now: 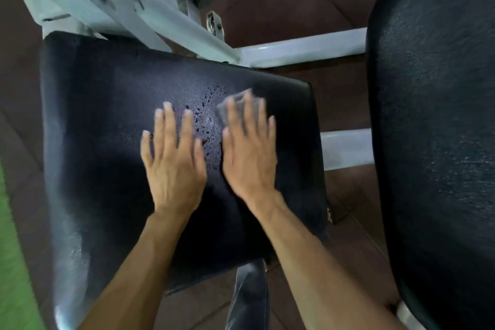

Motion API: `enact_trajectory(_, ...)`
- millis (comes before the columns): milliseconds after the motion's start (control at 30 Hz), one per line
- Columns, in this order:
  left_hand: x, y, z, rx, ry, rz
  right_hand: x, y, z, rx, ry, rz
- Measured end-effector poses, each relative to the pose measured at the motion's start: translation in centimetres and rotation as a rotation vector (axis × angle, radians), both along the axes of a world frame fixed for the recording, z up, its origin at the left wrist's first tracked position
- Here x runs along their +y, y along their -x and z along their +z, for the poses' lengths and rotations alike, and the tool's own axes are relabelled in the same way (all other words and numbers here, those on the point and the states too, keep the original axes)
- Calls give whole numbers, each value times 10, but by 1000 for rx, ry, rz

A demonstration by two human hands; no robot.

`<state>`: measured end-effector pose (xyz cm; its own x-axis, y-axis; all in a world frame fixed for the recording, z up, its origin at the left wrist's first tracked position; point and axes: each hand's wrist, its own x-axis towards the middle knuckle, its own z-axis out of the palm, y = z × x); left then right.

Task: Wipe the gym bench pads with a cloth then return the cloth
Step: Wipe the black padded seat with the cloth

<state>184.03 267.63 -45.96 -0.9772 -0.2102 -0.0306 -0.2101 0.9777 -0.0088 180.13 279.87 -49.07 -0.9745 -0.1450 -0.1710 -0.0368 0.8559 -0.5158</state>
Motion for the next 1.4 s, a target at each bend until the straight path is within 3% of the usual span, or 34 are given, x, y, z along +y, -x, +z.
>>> enact_trajectory(100,-3,1,1,6,28,54,33,-83,1,-16,7,196)
enact_trajectory(200,0,0,-1,-29,66,25,82,-122,-15,-71,-93,188)
enact_trajectory(300,2,0,-3,-50,98,38,99,-83,-26,-144,-144,-27)
enact_trajectory(433,3,1,-7,-45,101,36,44,41,-23,-105,-27,-375)
enact_trajectory(500,2,1,-7,-45,90,42,5,52,-14,-34,-4,-273)
enact_trajectory(567,2,2,-6,-47,66,43,-12,12,0,7,44,-94)
enact_trajectory(700,1,1,-5,-44,71,48,35,-124,7,-43,24,204)
enact_trajectory(767,2,1,-5,-39,77,58,75,-152,-5,-82,-72,193)
enact_trajectory(833,4,0,-6,-33,75,63,101,-128,-20,-153,-136,48)
enact_trajectory(967,3,1,-8,-27,95,65,70,27,-30,-105,-40,-332)
enact_trajectory(1067,3,2,-10,-27,88,65,6,85,-17,17,-27,-152)
enact_trajectory(1233,3,2,-7,-38,47,78,16,-26,2,40,88,247)
enact_trajectory(1333,3,3,-6,-34,40,96,69,-106,-8,-49,25,216)
enact_trajectory(1400,4,2,-7,-44,51,93,91,-114,-14,-134,-29,108)
